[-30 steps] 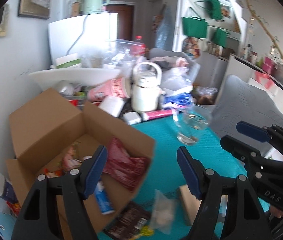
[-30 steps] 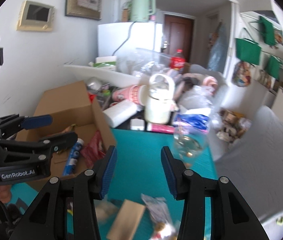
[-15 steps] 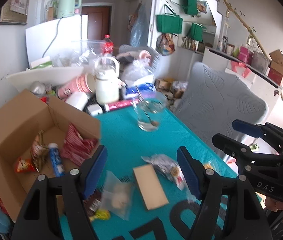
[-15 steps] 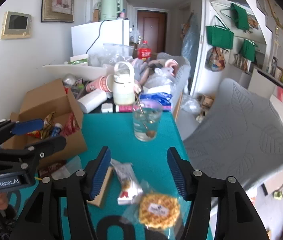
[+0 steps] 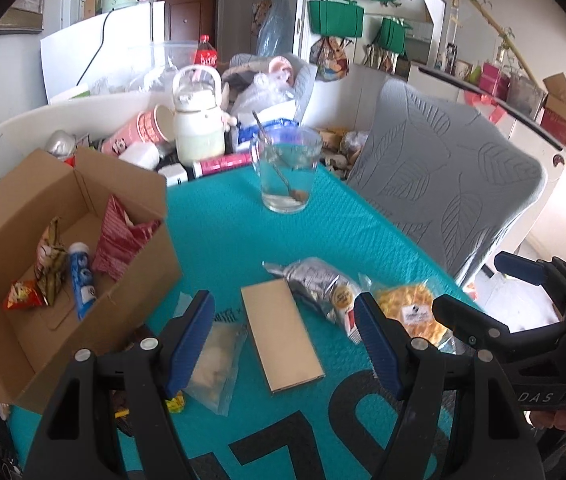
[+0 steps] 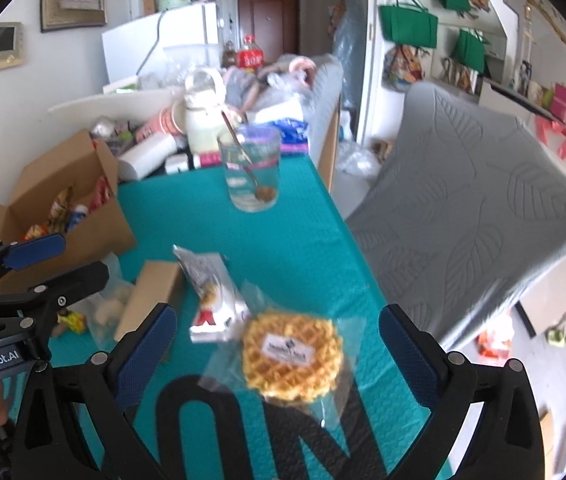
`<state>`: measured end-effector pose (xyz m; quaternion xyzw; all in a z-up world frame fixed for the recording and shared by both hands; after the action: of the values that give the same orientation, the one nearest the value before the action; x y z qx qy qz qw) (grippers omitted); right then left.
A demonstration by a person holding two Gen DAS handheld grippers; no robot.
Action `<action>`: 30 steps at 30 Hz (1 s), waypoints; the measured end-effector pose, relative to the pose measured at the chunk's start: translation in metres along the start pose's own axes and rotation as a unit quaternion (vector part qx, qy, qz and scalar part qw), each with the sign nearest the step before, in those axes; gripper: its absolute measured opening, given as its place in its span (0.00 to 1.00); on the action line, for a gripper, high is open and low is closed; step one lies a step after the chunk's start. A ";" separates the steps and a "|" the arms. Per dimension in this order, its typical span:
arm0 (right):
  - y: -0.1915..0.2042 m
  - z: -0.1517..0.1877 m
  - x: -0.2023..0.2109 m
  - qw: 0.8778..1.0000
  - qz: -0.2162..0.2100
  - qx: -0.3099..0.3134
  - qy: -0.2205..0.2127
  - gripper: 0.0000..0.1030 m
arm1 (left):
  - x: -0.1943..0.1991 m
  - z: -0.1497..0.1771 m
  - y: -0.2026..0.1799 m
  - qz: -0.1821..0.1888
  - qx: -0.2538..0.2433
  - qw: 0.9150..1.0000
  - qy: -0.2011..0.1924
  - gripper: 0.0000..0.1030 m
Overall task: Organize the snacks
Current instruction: 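Move both tools back over the remaining snacks on the table, then grasp the gold rectangular box with left gripper while right gripper grasps the Member's Mark waffle pack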
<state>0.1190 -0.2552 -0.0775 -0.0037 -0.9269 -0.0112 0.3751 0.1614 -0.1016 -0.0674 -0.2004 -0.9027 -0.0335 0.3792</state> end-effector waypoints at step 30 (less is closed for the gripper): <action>-0.023 0.045 -0.086 0.996 0.013 -0.046 0.072 1.00 | -0.098 0.050 0.003 0.001 0.008 0.992 0.123 0.69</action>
<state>0.1498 -0.2766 -0.1700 -0.0322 -0.8957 -0.0496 0.4406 0.1908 -0.1208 -0.1718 -0.1924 -0.8496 -0.0508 0.4885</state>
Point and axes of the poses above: each gripper's, at about its wrist camera, not at the fingertips, and x roughly against the way its jaws point, y to its left, z to its underside, the point moved 9 cm from there along -x, roughly the way its jaws point
